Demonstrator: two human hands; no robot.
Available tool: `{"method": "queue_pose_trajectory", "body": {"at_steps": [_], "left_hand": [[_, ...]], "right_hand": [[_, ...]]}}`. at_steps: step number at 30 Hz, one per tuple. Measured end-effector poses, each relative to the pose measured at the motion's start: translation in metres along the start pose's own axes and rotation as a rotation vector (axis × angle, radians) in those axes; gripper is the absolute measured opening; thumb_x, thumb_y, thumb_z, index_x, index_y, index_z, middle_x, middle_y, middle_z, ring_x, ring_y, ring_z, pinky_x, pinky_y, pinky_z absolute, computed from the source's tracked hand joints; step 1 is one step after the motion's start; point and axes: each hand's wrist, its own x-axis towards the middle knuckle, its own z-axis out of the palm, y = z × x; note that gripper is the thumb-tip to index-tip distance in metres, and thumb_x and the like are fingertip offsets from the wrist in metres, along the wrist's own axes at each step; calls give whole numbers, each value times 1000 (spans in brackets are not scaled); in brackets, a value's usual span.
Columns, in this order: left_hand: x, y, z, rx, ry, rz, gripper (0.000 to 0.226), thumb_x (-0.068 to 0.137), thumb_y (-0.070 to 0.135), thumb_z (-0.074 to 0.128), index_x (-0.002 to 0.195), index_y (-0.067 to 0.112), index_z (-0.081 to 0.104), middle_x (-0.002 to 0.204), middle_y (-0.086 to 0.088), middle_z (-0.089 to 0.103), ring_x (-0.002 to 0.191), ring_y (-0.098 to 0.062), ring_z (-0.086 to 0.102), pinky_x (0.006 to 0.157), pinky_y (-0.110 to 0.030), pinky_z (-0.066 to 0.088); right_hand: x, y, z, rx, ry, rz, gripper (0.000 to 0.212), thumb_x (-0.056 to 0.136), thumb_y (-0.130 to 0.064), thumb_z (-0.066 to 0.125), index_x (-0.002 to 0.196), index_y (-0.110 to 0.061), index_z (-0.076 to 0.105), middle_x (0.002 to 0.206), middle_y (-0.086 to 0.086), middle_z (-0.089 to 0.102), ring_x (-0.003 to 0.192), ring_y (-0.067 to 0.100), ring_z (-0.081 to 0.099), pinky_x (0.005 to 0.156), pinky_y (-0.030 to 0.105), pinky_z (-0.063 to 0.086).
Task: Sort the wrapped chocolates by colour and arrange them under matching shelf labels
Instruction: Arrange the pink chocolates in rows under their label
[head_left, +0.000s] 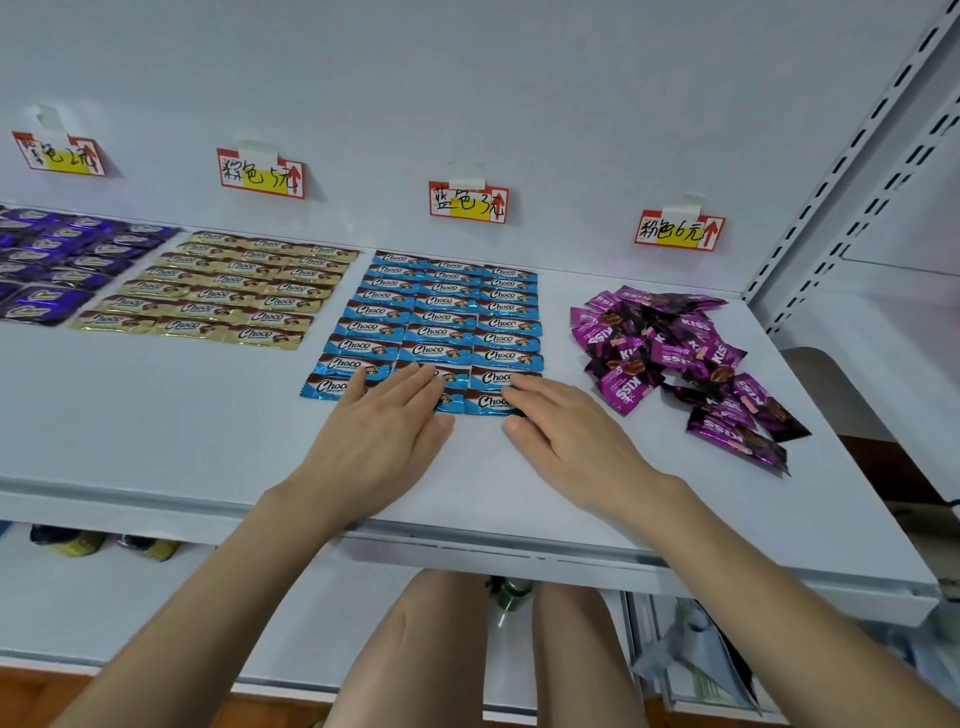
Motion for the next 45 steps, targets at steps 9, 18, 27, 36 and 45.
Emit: {"method": "queue_pose_trajectory", "body": {"at_steps": [9, 18, 27, 36, 45], "left_hand": [[4, -3, 4, -27, -24, 4, 58, 97, 50, 12, 149, 26, 21, 156, 11, 18, 144, -6, 7, 115, -38, -5], [4, -3, 5, -32, -11, -17, 57, 97, 50, 13, 149, 27, 20, 156, 12, 16, 144, -6, 6, 115, -43, -5], [-1, 0, 3, -59, 73, 40, 50, 98, 45, 22, 141, 27, 40, 152, 10, 29, 143, -8, 16, 115, -41, -1], [-1, 0, 4, -89, 93, 45, 48, 98, 43, 25, 139, 25, 43, 150, 9, 34, 142, -8, 20, 116, -42, 1], [-3, 0, 3, -113, 120, 48, 49, 99, 42, 26, 141, 23, 41, 151, 7, 33, 142, -8, 19, 116, -41, 2]], "right_hand": [[0, 0, 0, 13, -14, 19, 42, 99, -32, 35, 136, -15, 44, 145, 0, 39, 131, 11, 32, 105, 21, 20], [0, 0, 0, 11, -16, 24, 43, 99, -33, 35, 137, -15, 43, 146, -1, 36, 132, 11, 29, 105, 19, 17], [-1, 1, 1, -15, -16, -9, 40, 99, -34, 35, 133, -17, 49, 143, -1, 41, 130, 13, 35, 103, 25, 23], [0, 1, 2, -12, -27, -2, 42, 99, -35, 34, 135, -18, 46, 144, -2, 40, 131, 12, 33, 104, 24, 22], [-1, 1, 2, 2, -3, -14, 41, 99, -34, 36, 134, -17, 47, 143, -1, 41, 130, 12, 32, 102, 20, 20]]}}
